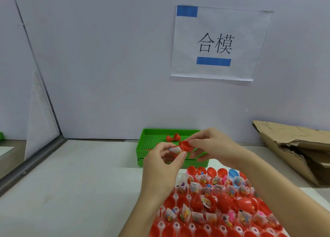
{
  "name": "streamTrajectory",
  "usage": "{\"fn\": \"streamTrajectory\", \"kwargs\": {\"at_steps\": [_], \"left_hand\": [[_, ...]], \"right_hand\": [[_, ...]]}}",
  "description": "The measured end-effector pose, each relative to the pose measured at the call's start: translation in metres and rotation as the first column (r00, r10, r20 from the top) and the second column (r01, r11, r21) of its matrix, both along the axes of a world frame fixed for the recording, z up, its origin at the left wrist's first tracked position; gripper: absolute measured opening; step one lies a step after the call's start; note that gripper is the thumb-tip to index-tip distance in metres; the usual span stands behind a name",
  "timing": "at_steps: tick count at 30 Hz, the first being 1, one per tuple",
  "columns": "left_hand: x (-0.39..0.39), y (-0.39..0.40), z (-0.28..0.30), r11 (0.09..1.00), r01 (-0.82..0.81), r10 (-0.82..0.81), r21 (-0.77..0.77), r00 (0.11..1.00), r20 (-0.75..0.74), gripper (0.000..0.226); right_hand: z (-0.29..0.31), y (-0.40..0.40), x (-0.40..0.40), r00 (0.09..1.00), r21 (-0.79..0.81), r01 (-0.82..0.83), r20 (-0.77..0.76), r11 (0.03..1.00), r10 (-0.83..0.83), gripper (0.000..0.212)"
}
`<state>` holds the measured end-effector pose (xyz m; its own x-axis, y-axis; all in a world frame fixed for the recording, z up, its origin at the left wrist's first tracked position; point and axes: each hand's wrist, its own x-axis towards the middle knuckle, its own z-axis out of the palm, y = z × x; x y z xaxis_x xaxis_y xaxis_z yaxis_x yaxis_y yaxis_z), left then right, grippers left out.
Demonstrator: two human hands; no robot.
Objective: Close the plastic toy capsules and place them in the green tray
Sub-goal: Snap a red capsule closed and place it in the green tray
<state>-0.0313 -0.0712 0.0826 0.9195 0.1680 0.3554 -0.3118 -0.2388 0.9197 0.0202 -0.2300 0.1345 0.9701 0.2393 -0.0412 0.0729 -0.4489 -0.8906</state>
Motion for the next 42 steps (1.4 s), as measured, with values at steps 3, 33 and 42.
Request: {"fn": "streamTrajectory", "kwargs": {"at_steps": [3, 33, 42], "left_hand": [[-0.001, 0.000, 0.006, 0.998, 0.009, -0.008, -0.055, 1.000, 0.018, 0.012], [-0.028, -0.016, 0.040, 0.928, 0.329, -0.313, -0.175, 0.943, 0.113, 0.031], [-0.027, -0.021, 0.037, 0.950, 0.311, -0.311, 0.020, 0.944, 0.110, 0.016]], "right_hand": [[-0.005, -0.002, -0.017, 0.995, 0.284, 0.100, -0.057, 0.954, -0.087, 0.019], [0.028, -0.039, -0.075, 0.950, 0.164, -0.069, 0.312, 0.984, 0.014, 0.033], [0.032, -0.032, -0.083, 0.832, -0.072, 0.054, 0.555, 0.996, -0.005, 0.036]]}}
